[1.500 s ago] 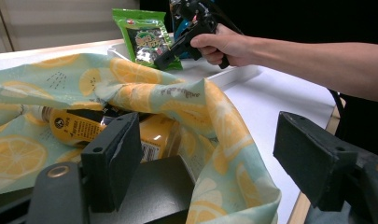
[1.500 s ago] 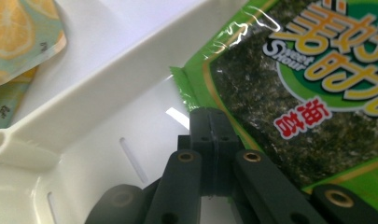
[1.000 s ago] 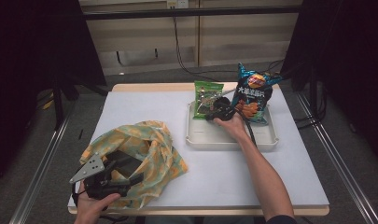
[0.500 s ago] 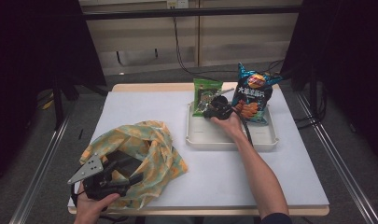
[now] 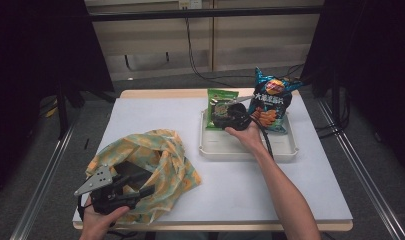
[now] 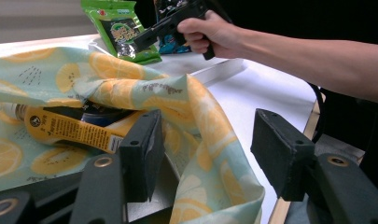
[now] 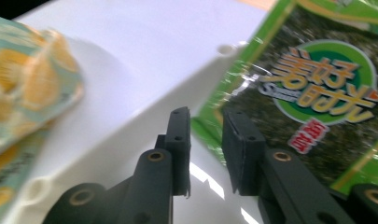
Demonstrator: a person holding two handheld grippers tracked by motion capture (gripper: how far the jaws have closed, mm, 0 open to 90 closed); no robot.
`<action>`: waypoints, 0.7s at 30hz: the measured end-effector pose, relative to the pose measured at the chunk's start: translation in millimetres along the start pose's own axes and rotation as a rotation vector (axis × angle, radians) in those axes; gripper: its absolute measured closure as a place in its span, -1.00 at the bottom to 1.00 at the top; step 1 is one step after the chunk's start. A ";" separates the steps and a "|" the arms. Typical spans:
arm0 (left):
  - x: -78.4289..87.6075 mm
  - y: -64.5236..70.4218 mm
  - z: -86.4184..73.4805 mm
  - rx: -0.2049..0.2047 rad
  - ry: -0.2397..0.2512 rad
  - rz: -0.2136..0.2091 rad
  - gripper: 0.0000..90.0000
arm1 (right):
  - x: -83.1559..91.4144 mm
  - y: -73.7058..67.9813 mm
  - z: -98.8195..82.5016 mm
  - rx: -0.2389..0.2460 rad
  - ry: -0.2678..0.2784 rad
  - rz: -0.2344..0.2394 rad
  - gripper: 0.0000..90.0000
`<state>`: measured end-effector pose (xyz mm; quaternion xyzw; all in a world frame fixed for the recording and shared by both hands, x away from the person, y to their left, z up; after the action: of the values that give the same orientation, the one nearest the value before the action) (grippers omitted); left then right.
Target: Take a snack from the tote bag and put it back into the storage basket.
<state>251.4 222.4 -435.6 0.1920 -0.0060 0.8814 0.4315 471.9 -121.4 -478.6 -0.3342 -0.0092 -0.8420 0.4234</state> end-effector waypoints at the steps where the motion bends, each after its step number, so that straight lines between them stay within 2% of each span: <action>1: -0.8 0.4 -0.1 0.004 0.001 0.000 -0.03 | 1.9 -4.1 0.9 0.009 0.014 0.008 0.56; 8: -3.2 0.2 -3.9 -0.002 -0.017 -0.010 0.14 | 15.1 -38.9 3.7 0.060 0.064 0.062 0.43; 14: -3.2 1.6 -3.2 -0.005 -0.020 -0.028 0.48 | 21.3 -66.5 2.4 0.091 0.100 0.108 0.37; 15: -3.2 1.6 -3.2 -0.005 -0.020 -0.028 0.52 | 21.3 -66.5 2.4 0.091 0.100 0.108 0.37; 16: -4.0 2.3 -3.2 -0.012 -0.032 -0.029 0.58 | 21.5 -74.5 0.8 0.098 0.101 0.119 0.35; 20: -5.7 5.3 -4.0 -0.015 -0.038 -0.073 0.90 | 23.2 -86.4 -1.6 0.099 0.120 0.145 0.32; 21: -6.1 6.3 -4.5 -0.021 -0.048 -0.072 0.95 | 23.4 -90.2 -2.7 0.101 0.121 0.156 0.31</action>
<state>248.5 214.7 -440.9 0.2087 -0.0187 0.8604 0.4645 395.7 -80.9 -443.2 -0.2609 -0.0001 -0.8236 0.5035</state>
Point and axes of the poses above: each handheld gripper's, and its own axes: x roughly backward along the jaws, z roughly out of its top, y roughly to its right, the point moved 4 cm from there along -x, roughly forward along the jaws, and after that the axes turned 9 degrees about z, right-handed, at the moved point
